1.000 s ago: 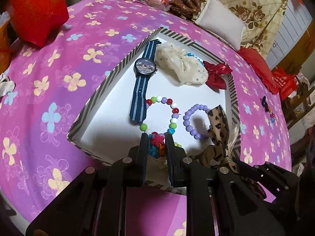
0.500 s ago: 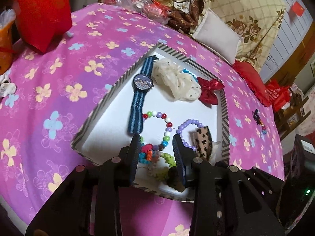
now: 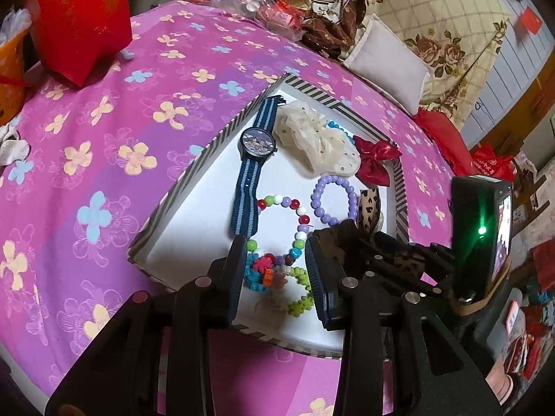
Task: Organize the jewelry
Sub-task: 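Carry the bracelet and leopard bow into the tray and open both tools, then move both tools back toward the black scrunchie and orange bead bracelet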
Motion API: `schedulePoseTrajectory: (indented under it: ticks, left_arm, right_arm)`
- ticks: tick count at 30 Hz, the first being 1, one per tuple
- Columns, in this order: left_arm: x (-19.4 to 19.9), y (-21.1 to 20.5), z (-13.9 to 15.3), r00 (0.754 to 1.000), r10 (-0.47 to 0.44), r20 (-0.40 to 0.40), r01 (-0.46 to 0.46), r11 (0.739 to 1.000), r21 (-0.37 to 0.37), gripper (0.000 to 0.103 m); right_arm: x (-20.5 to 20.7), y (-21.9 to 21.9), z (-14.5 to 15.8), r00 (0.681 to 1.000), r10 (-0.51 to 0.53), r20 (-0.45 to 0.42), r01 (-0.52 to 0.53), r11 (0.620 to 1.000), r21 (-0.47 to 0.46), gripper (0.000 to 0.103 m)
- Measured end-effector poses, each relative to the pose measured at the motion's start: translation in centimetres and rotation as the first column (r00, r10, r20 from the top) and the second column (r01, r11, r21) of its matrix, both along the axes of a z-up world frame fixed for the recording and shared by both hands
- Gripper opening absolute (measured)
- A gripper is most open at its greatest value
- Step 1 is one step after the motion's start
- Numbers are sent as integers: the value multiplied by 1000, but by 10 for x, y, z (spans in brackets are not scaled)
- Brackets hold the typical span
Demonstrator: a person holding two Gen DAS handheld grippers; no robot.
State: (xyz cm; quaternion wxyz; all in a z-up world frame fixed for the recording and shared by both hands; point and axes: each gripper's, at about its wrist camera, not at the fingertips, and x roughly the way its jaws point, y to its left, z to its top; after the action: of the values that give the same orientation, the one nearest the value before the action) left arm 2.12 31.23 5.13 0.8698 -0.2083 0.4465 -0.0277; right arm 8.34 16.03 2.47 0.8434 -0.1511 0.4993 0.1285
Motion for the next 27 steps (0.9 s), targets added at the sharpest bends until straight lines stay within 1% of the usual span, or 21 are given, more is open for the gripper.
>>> schedulePoseTrajectory:
  ticks: [5,7,8,9,10,12,15,19,24,27]
  left_arm:
    - [0,4,0,1000,15,0,-15,1000,-6,34]
    - [0,3,1,1000,19,3,-19,1000,2,39]
    - [-1,3,2,1000,23,8,-23,1000,17,40]
    - [-1,2,2,1000,26,11,-27,999,27,40]
    - [-2,2,3,999,33,16,-34,998,44,41]
    - [-3,1,4,999,47,28,-49,996,80,42]
    - [-3,-1,6,997,57,44,-62,991,118,44]
    - [-6,-8,11,996,55,77,-69,979,192,45]
    - [-10,-18,14,993,45,108,-74,957,281,46]
    - [-11,-24,15,992,37,116,-72,948,310,46]
  right_arm:
    - [-31,15,-2,996,83,-23,-84,996,-2,24]
    - [-41,20,-3,994,106,-19,-106,994,-8,24]
    - [-44,21,-1,994,112,-7,-112,994,-17,25]
    - [-46,21,1,994,113,8,-113,993,-21,30]
    - [-48,19,6,994,109,25,-109,994,-11,38]
    - [-53,11,17,995,85,61,-87,996,27,47]
    - [-61,-3,34,994,52,100,-59,996,71,47]
    - [-73,-19,46,990,-1,143,-11,997,79,47]
    - [-85,-53,47,986,-102,135,87,990,114,47]
    - [-94,-75,44,981,-154,116,140,983,123,47]
